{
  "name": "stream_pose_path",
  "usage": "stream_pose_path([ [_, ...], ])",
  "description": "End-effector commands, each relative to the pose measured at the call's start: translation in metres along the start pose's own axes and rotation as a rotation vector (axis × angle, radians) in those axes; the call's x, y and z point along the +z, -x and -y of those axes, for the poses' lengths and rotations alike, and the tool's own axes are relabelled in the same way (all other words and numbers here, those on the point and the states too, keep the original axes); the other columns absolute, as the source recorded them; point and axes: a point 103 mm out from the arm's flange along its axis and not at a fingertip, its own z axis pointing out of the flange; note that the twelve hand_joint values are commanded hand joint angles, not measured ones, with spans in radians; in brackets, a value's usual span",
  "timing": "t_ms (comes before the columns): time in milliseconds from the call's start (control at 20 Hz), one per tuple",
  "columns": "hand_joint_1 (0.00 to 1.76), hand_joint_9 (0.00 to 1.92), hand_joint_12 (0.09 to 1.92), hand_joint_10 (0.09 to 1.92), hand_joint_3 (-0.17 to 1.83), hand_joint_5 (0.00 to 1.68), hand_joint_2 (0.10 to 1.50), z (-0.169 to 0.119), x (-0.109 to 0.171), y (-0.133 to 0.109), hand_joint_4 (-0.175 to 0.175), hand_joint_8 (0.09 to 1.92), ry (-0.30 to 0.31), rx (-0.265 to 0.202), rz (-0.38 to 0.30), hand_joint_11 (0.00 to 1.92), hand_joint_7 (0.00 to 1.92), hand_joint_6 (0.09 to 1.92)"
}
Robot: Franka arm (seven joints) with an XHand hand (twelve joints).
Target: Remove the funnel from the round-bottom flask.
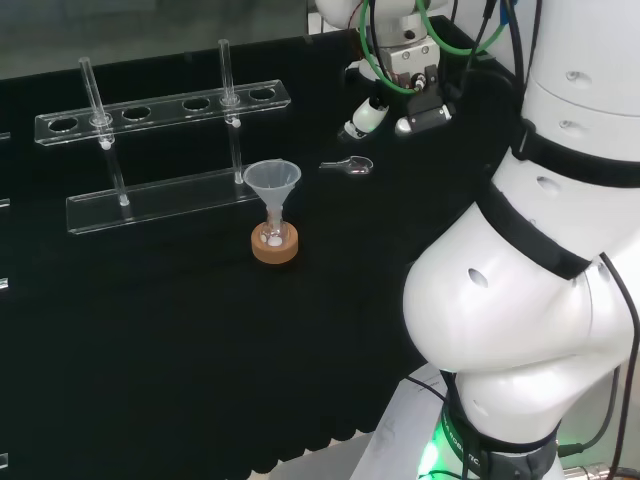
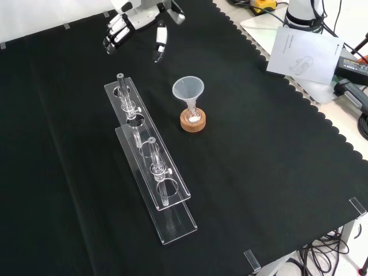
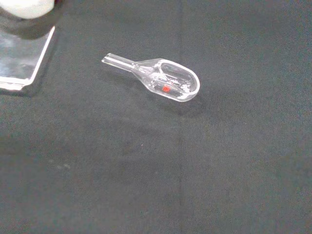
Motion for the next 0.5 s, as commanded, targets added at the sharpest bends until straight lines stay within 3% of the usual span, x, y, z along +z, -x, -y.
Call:
stream_pose_path([
  [50, 0.65, 0.32, 1.35, 0.64, 0.29, 0.26, 0.65, 0.029, -0.006, -0.025, 0.003, 0.56, -0.034, -0.055, 0.111, 0.23, 0.07, 0.09],
  [200, 0.65, 0.33, 1.35, 0.64, 0.29, 0.26, 0.65, 0.041, -0.013, -0.038, 0.003, 0.56, -0.043, -0.002, 0.113, 0.23, 0.07, 0.09],
  [400, 0.63, 0.35, 1.35, 0.65, 0.29, 0.26, 0.66, 0.06, -0.026, -0.053, 0.004, 0.58, -0.042, -0.014, 0.072, 0.23, 0.11, 0.09],
  [450, 0.63, 0.36, 1.35, 0.65, 0.29, 0.26, 0.66, 0.057, -0.023, -0.032, 0.004, 0.59, -0.054, -0.022, 0.027, 0.23, 0.12, 0.09],
  [500, 0.62, 0.36, 1.35, 0.65, 0.29, 0.26, 0.66, 0.057, -0.023, -0.026, 0.003, 0.59, -0.054, -0.022, 0.019, 0.23, 0.14, 0.09],
])
